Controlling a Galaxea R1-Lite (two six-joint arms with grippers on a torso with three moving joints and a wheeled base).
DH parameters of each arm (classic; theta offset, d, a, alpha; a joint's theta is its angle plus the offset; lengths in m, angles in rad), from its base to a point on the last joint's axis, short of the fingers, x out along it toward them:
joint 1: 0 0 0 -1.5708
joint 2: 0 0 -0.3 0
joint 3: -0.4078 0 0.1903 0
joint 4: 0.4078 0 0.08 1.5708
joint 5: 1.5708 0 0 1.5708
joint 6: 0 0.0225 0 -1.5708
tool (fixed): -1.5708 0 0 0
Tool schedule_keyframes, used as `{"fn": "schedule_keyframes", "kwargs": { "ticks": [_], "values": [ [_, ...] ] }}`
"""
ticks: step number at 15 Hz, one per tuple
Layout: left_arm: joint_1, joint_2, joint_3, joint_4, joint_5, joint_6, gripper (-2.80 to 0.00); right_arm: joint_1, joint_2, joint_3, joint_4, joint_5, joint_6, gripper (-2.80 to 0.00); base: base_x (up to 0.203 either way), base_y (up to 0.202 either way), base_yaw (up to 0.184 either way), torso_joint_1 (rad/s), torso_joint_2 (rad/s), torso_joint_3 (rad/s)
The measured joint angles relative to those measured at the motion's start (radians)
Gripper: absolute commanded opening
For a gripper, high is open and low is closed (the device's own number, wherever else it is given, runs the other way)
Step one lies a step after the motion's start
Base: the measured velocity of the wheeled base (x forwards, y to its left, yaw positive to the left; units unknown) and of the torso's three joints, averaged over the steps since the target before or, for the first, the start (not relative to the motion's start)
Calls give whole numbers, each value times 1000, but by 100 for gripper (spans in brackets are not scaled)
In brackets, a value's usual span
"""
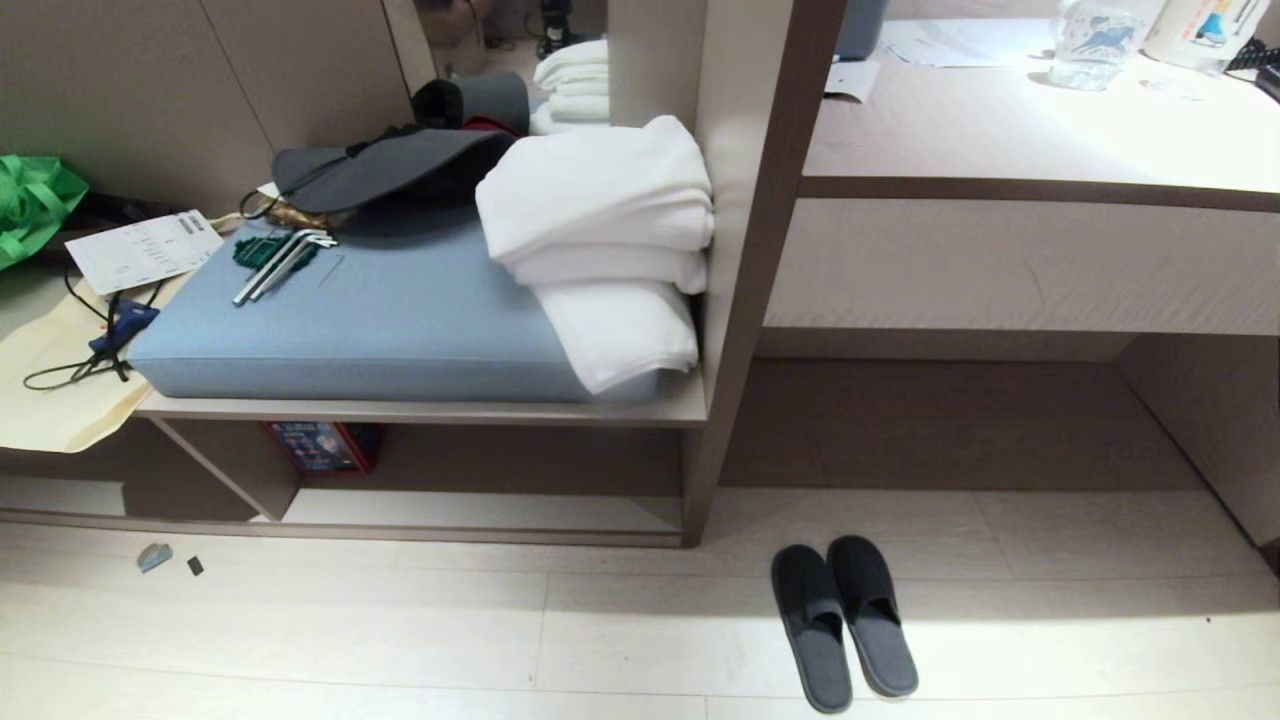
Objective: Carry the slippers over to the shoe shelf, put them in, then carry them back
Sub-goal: Pick up the slippers on the floor
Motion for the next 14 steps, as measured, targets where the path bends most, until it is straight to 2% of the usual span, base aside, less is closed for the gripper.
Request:
{"fn": "schedule_keyframes", "kwargs": {
  "ticks": [14],
  "values": [
    [0,0,0,0,0,0,-280,0,0,0,0,0,1,-280,0,0,0,2,3,-198]
  ]
}}
